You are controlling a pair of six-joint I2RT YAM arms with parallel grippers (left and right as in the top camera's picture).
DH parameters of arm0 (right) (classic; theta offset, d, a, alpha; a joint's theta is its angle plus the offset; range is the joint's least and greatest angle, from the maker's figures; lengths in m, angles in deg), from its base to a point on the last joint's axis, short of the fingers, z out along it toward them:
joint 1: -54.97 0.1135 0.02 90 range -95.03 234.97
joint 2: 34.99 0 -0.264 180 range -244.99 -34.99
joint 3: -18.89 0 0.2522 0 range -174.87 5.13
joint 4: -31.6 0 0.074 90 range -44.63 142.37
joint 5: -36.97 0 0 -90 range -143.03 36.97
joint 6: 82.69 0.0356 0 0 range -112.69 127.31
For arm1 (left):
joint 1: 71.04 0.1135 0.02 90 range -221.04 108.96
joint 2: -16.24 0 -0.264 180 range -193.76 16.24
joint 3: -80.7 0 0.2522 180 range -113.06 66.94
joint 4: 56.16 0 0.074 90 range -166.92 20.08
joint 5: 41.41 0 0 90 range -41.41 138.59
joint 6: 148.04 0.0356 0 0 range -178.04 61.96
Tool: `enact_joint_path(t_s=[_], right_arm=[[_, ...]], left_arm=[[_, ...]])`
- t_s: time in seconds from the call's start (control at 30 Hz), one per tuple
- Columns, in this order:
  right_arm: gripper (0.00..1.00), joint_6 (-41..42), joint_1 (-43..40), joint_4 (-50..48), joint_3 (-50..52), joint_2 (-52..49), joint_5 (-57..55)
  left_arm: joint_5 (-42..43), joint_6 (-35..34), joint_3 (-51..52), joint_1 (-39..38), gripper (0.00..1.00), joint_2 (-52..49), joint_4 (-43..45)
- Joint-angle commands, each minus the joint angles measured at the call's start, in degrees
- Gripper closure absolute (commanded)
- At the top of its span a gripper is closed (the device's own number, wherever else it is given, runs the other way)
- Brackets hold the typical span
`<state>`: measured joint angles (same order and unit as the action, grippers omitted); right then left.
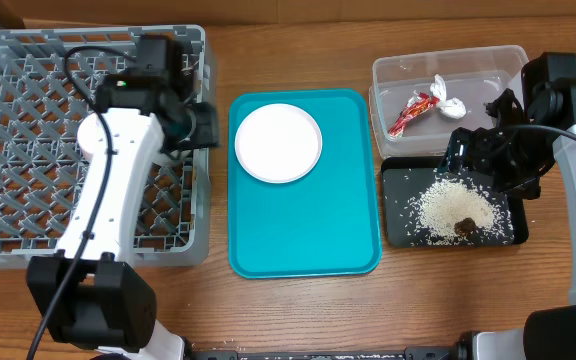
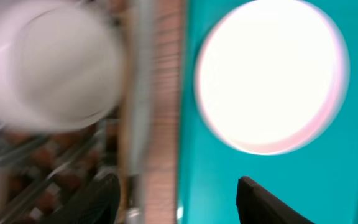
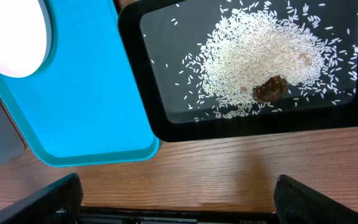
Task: Sort waste into correct bins and load items into the dishwasher
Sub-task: 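Grasp the edge of the white plate with the left gripper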
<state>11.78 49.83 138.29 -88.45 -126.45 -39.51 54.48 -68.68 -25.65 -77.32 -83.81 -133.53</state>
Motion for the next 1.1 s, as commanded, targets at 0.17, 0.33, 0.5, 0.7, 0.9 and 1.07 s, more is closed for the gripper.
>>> enact_joint_path(t_s=[0.17, 0.33, 0.5, 0.7, 0.9, 1.07], right_arm=[[0.0, 0.0, 0.1, -0.2, -0.2, 0.6, 0.5], [0.0, 0.0, 0.1, -0.2, -0.2, 0.6, 0.5], [0.0, 0.0, 0.1, -0.2, -0.2, 0.6, 0.5], [0.0, 0.0, 0.1, -0.2, -0.2, 0.6, 0.5], [0.0, 0.0, 0.1, -0.2, -0.2, 0.6, 0.5], [0.0, 0.0, 0.1, -0.2, -0.2, 0.6, 0.5]], left_arm=[[-3.4, 11.4, -1.3, -15.2, 0.32, -1.7, 5.7], [-9.0, 11.9, -1.3, -21.9, 0.3, -7.5, 9.3], [-9.6, 12.0, -1.3, -25.6, 0.3, -14.8, 11.5], [-9.5, 11.9, -1.3, -27.3, 0.36, -21.5, 10.9], [-9.5, 11.9, -1.3, -28.5, 0.46, -24.0, 9.6], [-9.4, 11.7, -1.3, -28.8, 0.74, -24.3, 8.9]])
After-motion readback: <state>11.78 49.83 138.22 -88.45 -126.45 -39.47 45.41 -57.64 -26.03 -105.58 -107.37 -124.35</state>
